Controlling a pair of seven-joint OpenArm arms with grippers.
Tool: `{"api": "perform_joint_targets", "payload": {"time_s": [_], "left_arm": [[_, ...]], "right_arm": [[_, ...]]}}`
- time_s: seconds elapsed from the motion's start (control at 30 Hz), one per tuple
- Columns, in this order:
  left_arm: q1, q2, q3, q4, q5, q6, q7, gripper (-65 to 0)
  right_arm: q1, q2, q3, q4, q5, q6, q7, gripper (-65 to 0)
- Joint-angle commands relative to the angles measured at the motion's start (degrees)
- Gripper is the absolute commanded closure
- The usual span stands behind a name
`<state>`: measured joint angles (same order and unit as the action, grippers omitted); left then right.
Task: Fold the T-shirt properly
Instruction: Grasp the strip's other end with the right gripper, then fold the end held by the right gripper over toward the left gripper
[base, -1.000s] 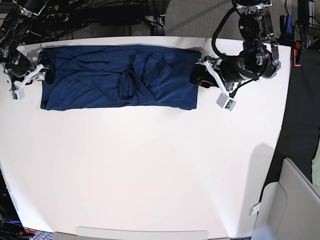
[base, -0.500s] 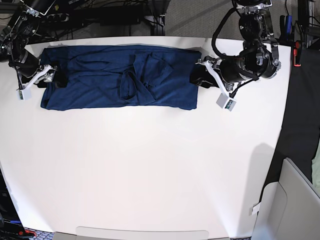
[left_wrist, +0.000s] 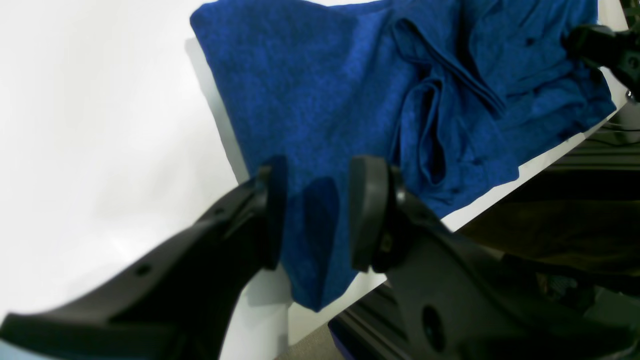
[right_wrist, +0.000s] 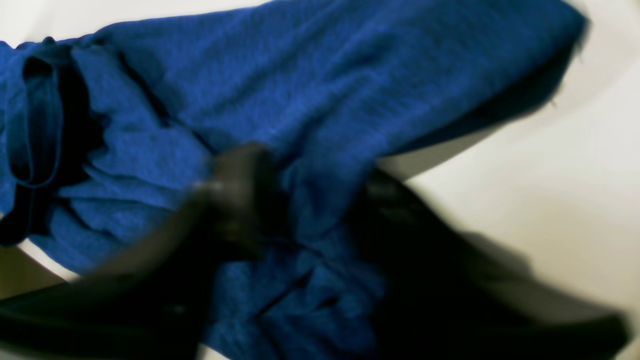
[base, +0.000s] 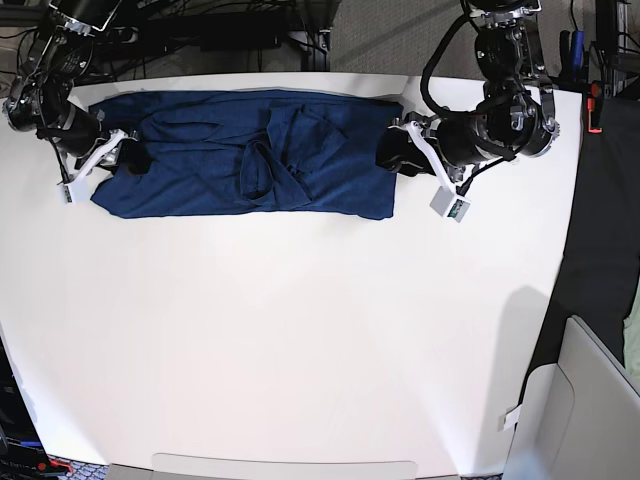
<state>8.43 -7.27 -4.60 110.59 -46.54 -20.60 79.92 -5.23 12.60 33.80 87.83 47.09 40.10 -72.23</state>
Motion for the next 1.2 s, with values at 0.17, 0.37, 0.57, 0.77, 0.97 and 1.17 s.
{"api": "perform_joint_targets", "payload": {"time_s": [0.17, 0.37, 0.57, 0.77, 0.97, 1.17], "left_arm": [[-0.6, -0.2, -0.2, 0.8, -0.9, -0.2, 0.1, -20.7], [-0.6, -0.1, -0.2, 0.8, -0.9, -0.2, 0.1, -20.7], [-0.5, 0.5, -0.3, -0.4, -0.9, -0.2, 0.1, -20.7], [-0.4, 0.3, -0.7, -5.8, -0.9, -0.2, -2.2, -20.6], [0.7, -1.5, -0.4, -6.9, -0.9, -0.2, -4.9, -20.6], [1.2, -2.4, -0.8, -6.9, -0.9, -0.2, -4.9, -20.6]], "right_arm": [[2.0, 2.1, 0.1, 1.2, 4.2, -0.1, -2.0, -0.9], [3.1, 2.3, -0.1, 6.1, 16.8, -0.1, -2.0, -0.4], [4.7, -1.9, -4.3, 6.9, 23.7, -0.1, -5.4, -0.4], [6.6, -9.1, -12.8, 6.9, 23.8, -0.1, -5.4, -0.4], [11.2, -18.2, -19.9, 6.5, 18.2, -0.1, -5.4, -0.4], [13.5, -21.6, -26.1, 6.3, 12.4, -0.1, -5.4, -0.4]]}}
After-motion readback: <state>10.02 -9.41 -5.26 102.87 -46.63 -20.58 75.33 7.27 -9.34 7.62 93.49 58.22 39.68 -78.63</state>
